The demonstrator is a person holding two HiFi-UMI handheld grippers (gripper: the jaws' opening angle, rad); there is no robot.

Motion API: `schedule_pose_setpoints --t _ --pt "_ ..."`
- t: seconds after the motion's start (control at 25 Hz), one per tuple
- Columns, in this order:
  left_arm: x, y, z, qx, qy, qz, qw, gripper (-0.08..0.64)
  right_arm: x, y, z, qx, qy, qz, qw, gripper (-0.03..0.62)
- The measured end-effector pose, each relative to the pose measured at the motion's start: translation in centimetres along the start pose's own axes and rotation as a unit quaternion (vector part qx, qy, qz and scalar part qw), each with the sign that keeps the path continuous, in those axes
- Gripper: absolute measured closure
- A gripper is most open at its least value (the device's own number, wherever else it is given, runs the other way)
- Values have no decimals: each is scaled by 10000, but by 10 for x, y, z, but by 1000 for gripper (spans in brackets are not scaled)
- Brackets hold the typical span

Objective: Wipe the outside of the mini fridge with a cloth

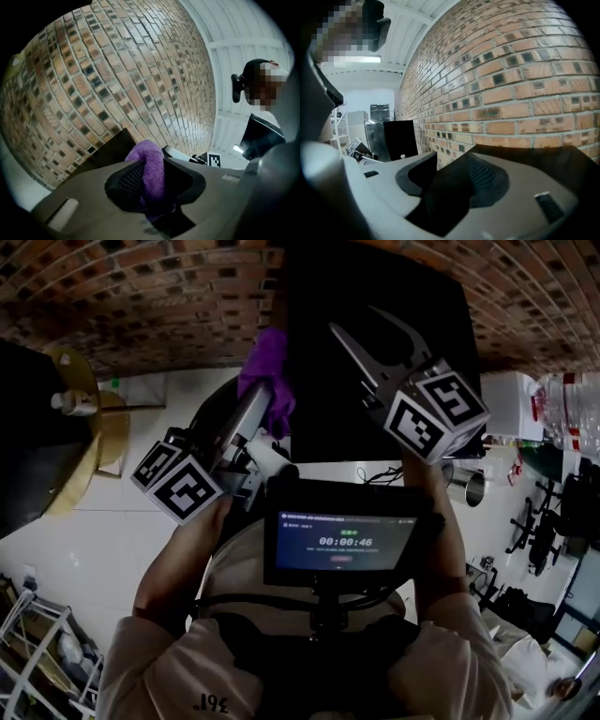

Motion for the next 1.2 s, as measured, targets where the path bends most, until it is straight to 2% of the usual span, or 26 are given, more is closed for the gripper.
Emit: schedule_pose_setpoints --t 0.24,0.36,0.68,1.0,1.2 --pt "-9 10 0 255 -573 -165 9979 448 3 0 15 -145 -598 -119 9980 393" --pt "-8 14 5 285 -720 -184 9968 448 2 -1 18 -211 -753 -189 9968 393" --pt "-8 23 16 156 -617 -136 9979 448 2 -2 22 -250 -861 -174 9958 393" --pt "-9 44 55 -152 -468 -45 9988 447 8 1 22 -234 -811 -39 9964 393" --pt "-6 56 65 -119 -455 -26 9989 446 2 -2 20 -219 -770 13 9968 393"
Point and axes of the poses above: the fingertips, and each gripper's own axes: x forward along the fingers, z to its left, y out of its underside, the point moved 1 cm from there along -x, backward along the fingers, and after that the axes turned 5 degrees about y, right-handed, at the moved point
